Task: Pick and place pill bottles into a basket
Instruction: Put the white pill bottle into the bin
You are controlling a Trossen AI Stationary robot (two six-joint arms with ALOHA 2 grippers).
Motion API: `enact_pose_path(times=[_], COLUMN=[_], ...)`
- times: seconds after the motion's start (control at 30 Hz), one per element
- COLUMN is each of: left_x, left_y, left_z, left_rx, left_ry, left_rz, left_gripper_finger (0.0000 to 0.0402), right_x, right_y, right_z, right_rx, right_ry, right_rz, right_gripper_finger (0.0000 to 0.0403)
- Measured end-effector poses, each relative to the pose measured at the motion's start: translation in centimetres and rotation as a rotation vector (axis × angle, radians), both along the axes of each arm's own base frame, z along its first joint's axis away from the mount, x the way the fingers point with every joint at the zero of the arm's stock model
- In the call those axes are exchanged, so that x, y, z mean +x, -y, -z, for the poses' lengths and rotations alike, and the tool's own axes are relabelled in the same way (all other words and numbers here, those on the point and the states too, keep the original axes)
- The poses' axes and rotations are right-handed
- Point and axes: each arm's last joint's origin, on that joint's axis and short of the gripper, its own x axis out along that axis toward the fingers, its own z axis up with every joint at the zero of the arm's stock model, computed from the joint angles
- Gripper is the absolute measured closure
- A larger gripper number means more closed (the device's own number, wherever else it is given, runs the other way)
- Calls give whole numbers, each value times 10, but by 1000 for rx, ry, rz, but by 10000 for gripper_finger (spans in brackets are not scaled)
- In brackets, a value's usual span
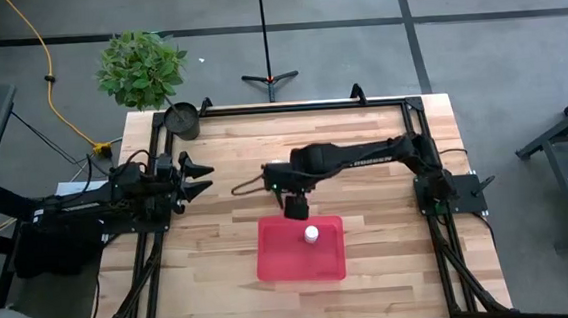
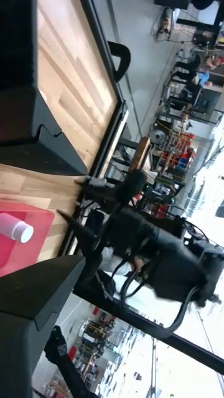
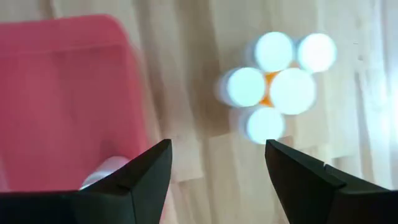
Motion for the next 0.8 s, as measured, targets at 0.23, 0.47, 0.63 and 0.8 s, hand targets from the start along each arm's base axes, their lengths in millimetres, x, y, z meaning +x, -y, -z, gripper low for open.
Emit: enact_pose_path(times=[0.23,0.47,0.63,0.8], left_x=[0,1,1,1], left_y=[0,0,0,0], left_z=[2,4,4,4], left_rx=[-2,-5,-5,-5], left_ry=[-16,-44,-44,-44], left_rz=[4,4,5,5], left_gripper_finger=[149,149,149,149], right_x=[3,0,0,3], right_y=[36,68,74,74], right_z=[0,0,1,11], right_rx=[16,106,169,203], right_ry=[40,45,44,12], right_rz=[128,240,244,260], right_gripper_finger=[150,129,113,111])
